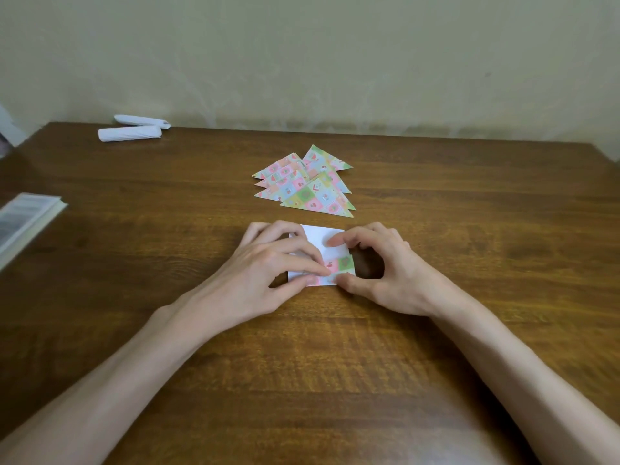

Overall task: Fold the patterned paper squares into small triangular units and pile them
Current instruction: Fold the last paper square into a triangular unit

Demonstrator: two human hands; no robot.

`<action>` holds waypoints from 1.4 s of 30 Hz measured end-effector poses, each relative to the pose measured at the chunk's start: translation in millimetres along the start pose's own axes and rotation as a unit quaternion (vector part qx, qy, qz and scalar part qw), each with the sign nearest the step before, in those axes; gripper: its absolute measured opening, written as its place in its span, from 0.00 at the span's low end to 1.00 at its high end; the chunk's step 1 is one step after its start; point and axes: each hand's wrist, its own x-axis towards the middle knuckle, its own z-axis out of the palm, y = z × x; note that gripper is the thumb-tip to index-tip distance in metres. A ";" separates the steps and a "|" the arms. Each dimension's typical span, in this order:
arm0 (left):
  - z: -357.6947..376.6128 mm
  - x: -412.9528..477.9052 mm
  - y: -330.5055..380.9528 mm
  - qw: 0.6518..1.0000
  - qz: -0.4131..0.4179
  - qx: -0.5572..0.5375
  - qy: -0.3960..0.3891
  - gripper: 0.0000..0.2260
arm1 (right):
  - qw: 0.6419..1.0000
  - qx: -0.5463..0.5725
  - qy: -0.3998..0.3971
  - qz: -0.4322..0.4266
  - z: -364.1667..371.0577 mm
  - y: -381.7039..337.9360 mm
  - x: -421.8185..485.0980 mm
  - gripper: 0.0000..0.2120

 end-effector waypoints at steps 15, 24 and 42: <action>-2.2 0.0 0.6 0.998 0.039 0.020 -0.055 0.17 | 0.999 -0.003 -0.038 -0.002 -4.5 6.0 3.0 0.26; -3.5 -0.8 0.3 0.997 0.047 0.024 -0.061 0.18 | 0.998 0.030 -0.048 -0.021 -10.2 13.6 3.8 0.27; -9.2 -5.4 -10.7 0.998 0.051 0.010 -0.042 0.18 | 0.998 0.000 -0.071 0.000 -10.8 6.1 5.3 0.28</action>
